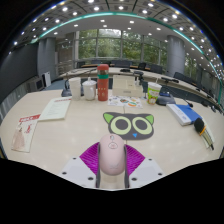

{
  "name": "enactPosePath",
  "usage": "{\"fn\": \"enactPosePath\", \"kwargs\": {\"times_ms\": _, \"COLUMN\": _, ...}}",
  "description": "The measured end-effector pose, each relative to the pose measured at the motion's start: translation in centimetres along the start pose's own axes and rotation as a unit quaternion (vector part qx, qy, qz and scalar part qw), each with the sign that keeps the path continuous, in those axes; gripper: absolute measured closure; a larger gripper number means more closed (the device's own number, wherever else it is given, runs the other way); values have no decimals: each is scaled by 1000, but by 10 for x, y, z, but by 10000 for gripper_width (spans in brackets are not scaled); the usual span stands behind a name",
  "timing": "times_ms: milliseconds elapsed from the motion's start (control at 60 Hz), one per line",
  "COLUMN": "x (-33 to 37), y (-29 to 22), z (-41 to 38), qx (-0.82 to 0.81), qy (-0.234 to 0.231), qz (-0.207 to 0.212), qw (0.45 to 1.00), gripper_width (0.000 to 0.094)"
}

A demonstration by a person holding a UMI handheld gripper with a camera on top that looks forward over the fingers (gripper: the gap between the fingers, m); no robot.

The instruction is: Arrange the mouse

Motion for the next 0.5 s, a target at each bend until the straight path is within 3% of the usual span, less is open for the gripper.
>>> {"fn": "enactPosePath", "kwargs": {"times_ms": 117, "x": -12, "y": -56, "z": 41, "qx": -18, "qy": 19, "qz": 43, "qw": 999, "gripper_width": 618}}
{"fn": "enactPosePath", "kwargs": {"times_ms": 217, "x": -45, "y": -86, "z": 76, "qx": -30, "qy": 28, "qz": 53, "qw": 998, "gripper_width": 619}}
{"fn": "enactPosePath", "kwargs": {"times_ms": 333, "x": -101, "y": -84, "z": 102, "qx": -51, "qy": 26, "qz": 26, "qw": 998, "gripper_width": 619}}
{"fn": "enactPosePath", "kwargs": {"times_ms": 500, "x": -165, "y": -43, "z": 102, "qx": -55, "qy": 8, "qz": -34, "qw": 998, "gripper_width": 593}}
Point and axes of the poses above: the point between the fingertips, and its own axes, seen from behind it with the camera up: z to the right, y down, x backward, against the way the camera looks, the point moved 7 cm from there along x, backward, against the way the camera looks, and after that the axes turned 14 degrees about x, right-handed, at the moved point
